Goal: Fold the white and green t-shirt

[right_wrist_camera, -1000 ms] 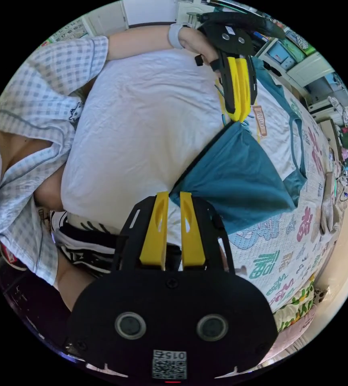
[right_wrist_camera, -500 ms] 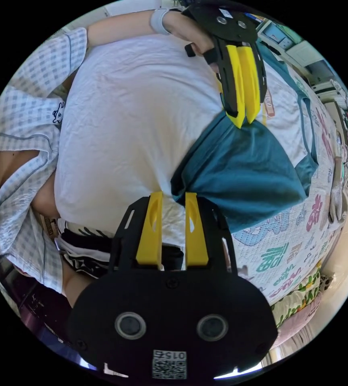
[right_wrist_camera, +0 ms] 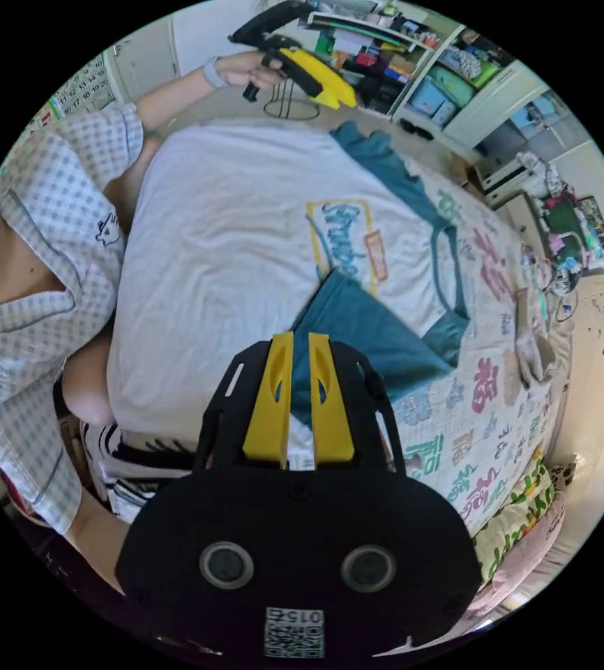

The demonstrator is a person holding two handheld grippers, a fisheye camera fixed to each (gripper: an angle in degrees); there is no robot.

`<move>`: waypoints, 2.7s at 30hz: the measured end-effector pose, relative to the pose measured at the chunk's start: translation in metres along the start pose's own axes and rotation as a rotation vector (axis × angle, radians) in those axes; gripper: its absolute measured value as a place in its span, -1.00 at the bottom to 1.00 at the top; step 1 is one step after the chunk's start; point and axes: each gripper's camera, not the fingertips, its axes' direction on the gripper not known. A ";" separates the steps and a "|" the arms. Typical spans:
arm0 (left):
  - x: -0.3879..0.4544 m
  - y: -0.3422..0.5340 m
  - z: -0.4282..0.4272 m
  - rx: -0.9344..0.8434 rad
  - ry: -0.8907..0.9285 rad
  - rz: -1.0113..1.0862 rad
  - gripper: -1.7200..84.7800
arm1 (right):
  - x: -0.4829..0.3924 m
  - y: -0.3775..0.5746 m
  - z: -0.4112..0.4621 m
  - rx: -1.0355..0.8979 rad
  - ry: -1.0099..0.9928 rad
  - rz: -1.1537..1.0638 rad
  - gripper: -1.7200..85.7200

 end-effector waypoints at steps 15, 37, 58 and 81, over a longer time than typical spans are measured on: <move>-0.245 0.152 -0.022 0.067 -0.038 -0.473 -0.74 | 0.071 -0.311 0.052 0.157 0.083 0.290 -0.80; -0.268 0.248 -0.073 0.277 0.227 -0.344 -0.81 | 0.112 -0.545 0.215 -0.361 -0.007 0.168 -0.76; -0.132 0.141 -0.122 0.276 0.151 0.205 -0.90 | 0.117 -0.236 0.042 0.394 0.033 0.708 -0.97; -0.022 0.155 -0.025 -0.008 0.053 0.453 -0.93 | 0.086 -0.108 0.116 0.133 -0.135 0.648 -0.96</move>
